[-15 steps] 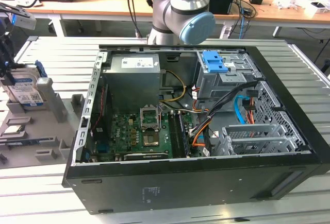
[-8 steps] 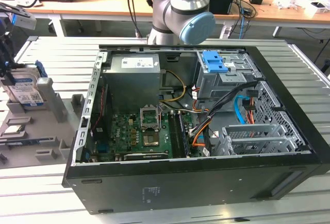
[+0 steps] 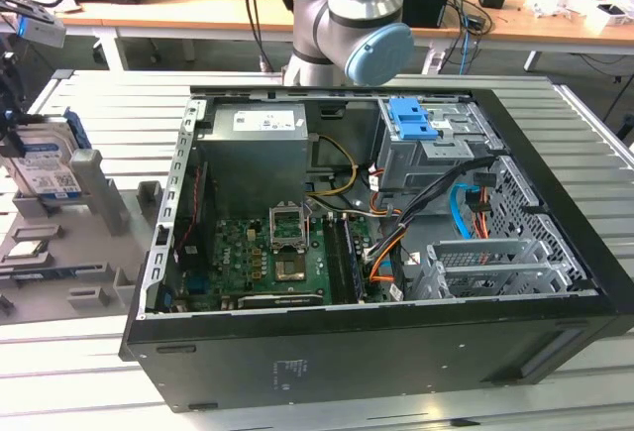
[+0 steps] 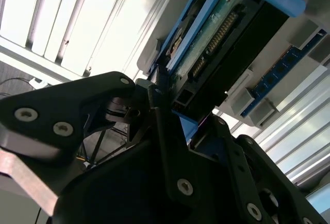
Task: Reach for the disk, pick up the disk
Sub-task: 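Pick up the disk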
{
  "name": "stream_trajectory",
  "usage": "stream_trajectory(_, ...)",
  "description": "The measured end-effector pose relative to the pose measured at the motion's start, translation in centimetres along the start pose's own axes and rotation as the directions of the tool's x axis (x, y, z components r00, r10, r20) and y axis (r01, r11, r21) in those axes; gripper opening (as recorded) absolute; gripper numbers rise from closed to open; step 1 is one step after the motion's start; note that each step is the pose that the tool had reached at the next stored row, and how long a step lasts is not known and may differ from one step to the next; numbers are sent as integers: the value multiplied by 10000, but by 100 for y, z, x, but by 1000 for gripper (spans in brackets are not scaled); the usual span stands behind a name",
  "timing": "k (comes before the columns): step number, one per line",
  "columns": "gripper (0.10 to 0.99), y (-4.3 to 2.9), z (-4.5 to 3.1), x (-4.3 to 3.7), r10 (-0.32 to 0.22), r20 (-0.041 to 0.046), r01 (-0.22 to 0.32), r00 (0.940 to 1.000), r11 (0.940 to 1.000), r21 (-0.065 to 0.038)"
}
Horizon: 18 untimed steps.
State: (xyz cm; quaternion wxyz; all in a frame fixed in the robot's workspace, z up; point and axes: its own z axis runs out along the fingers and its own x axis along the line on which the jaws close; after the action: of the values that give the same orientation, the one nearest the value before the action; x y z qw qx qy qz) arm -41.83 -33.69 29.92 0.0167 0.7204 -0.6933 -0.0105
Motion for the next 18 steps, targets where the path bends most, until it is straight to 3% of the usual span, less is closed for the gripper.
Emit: stream_trajectory(18, 365, 6, -429, -4, 0, 0, 0, 10000, 10000, 0)
